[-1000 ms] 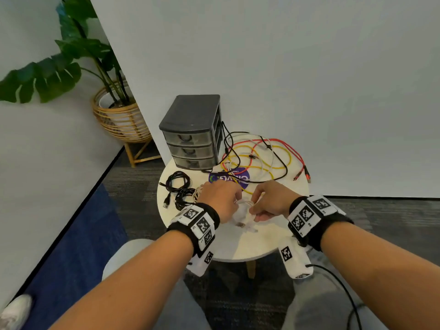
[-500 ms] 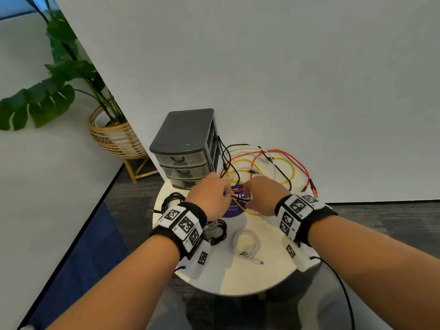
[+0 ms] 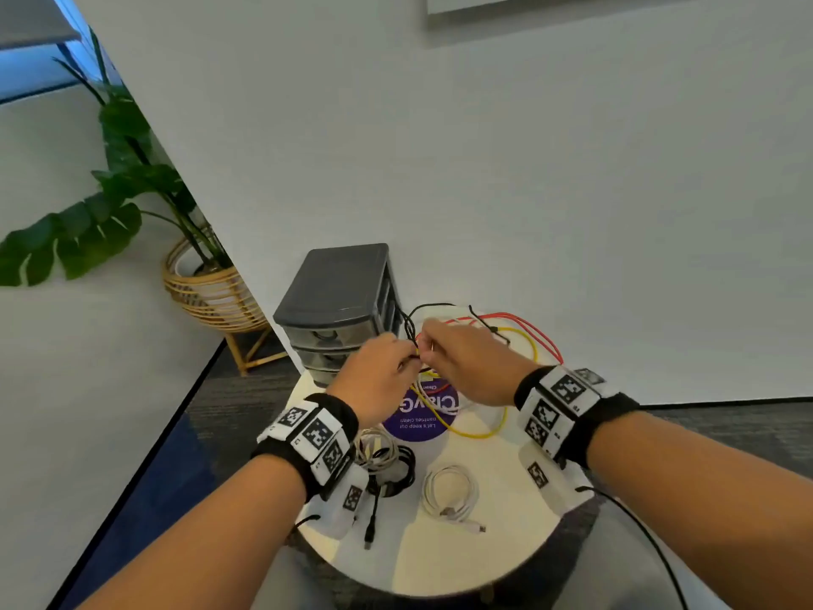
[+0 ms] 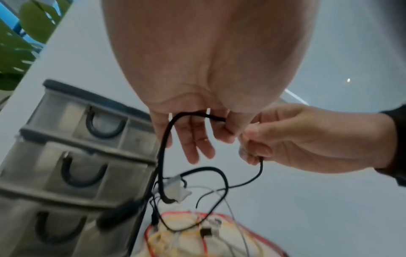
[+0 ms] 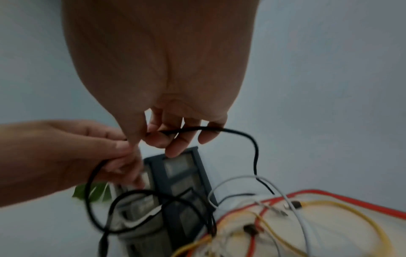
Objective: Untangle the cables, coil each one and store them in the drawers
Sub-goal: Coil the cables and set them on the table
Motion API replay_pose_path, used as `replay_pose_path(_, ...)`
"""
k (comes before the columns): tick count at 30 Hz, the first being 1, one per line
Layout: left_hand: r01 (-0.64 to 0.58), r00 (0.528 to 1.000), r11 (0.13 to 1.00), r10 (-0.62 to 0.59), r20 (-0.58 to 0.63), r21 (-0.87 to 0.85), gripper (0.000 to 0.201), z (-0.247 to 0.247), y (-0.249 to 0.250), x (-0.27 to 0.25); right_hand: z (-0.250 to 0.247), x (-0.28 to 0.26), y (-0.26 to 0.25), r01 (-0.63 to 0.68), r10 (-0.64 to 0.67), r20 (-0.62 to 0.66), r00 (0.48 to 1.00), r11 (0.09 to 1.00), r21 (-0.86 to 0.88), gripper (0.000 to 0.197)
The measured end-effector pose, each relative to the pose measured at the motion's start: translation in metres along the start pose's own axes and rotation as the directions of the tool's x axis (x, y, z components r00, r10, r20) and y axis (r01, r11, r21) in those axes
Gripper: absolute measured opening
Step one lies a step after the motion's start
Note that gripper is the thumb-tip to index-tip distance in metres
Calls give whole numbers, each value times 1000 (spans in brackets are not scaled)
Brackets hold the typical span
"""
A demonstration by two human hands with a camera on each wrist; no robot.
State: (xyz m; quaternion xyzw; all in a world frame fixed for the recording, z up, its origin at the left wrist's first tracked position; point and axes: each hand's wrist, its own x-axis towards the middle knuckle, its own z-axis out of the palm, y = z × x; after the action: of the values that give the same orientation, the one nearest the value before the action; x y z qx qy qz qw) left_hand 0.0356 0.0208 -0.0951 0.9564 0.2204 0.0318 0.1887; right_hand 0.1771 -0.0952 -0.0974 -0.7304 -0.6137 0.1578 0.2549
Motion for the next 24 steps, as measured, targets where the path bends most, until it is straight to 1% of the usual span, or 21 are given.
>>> replay_pose_path(2, -34, 997, 996, 29, -72, -79, 29, -21, 6, -4, -22, 2, -6, 23, -20, -41, 999, 997, 72, 6)
replay_pose_path(3, -37, 994, 989, 23, -104, -141, 31, -33, 9, -8, -33, 3, -8, 29, -25, -56, 998, 997, 76, 5)
replay_pose_path(4, -30, 991, 978, 1, -136, -205, 33, -43, 11, -9, -41, 5, -7, 30, -26, -69, 997, 998, 54, 6)
replay_pose_path(6, -15, 976, 951, -53, -212, -309, 34, -64, 16, -15, -55, 9, -3, 32, -35, -130, 991, 999, -26, 14)
replay_pose_path(7, -16, 966, 937, -76, -247, -349, 34, -74, 19, -18, -61, 11, 0, 11, -22, -167, 986, 998, -66, 18)
replay_pose_path(9, -36, 944, 907, -107, -312, -419, 34, -91, 26, -23, -69, 16, 6, -90, 61, -227, 972, 988, -122, 19)
replay_pose_path(11, -51, 919, 894, -134, -372, -446, 32, -103, 31, -28, -75, 21, 12, -233, 192, -261, 946, 963, -138, 18)
replay_pose_path(12, -63, 909, 893, -133, -395, -446, 30, -106, 32, -29, -78, 23, 14, -280, 245, -273, 930, 955, -97, 20)
replay_pose_path(13, -77, 904, 897, -122, -410, -435, 28, -108, 33, -31, -80, 26, 16, -295, 273, -275, 922, 955, -41, 25)
replay_pose_path(15, -92, 899, 909, -100, -426, -407, 25, -111, 33, -35, -85, 29, 13, -298, 297, -241, 924, 954, 35, 33)
replay_pose_path(17, -102, 902, 898, -98, -421, -428, 23, -114, 31, -39, -90, 31, 6, -318, 346, -234, 909, 936, 150, 35)
replay_pose_path(18, -109, 905, 887, -99, -414, -450, 22, -115, 31, -42, -93, 33, 2, -309, 362, -249, 898, 923, 229, 35)
replay_pose_path(20, -129, 912, 848, -101, -397, -514, 20, -119, 31, -49, -101, 39, -6, -244, 359, -326, 875, 906, 345, 33)
replay_pose_path(24, -162, 934, 729, -105, -342, -665, 20, -128, 30, -58, -130, 49, -33, -54, 307, -482, 821, 882, 469, 33)
